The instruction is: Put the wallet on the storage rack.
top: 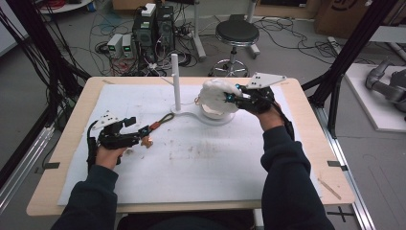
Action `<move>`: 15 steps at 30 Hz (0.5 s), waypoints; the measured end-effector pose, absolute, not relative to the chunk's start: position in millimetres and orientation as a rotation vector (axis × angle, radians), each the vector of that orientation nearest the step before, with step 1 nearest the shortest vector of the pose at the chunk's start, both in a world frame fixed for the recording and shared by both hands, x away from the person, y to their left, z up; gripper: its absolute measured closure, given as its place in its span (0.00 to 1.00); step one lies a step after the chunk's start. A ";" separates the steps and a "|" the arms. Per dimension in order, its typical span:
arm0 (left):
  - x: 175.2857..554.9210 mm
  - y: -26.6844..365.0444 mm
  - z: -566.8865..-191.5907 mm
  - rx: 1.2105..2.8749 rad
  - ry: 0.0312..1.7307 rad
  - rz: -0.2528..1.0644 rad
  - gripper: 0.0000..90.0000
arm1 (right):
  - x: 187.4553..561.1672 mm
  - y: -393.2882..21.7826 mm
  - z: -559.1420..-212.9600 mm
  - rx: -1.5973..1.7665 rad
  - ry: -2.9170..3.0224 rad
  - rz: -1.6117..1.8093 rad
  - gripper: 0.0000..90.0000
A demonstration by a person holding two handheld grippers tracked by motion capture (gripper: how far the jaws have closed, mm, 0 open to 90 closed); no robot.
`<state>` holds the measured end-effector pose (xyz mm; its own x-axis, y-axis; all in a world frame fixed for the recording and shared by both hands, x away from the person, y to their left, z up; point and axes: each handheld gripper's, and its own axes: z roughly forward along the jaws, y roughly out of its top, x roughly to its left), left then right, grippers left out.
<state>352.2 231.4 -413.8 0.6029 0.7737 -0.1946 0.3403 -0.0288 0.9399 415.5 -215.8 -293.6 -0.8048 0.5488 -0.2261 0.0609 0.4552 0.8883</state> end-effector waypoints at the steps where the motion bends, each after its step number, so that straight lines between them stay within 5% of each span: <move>1: 352.2 231.4 -413.8 1.624 0.946 0.447 0.28 | 418.6 -215.3 -291.4 0.506 2.218 1.300 0.83; 15: 352.5 232.6 -414.5 1.615 0.948 0.439 0.28 | 454.1 -205.2 -296.2 0.508 2.198 1.115 0.83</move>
<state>352.5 232.6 -414.5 0.6030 0.7710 -0.2048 0.3428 -0.0187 0.9392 454.1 -205.2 -296.2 -0.7369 0.5788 -0.3492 0.0601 0.5706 0.8190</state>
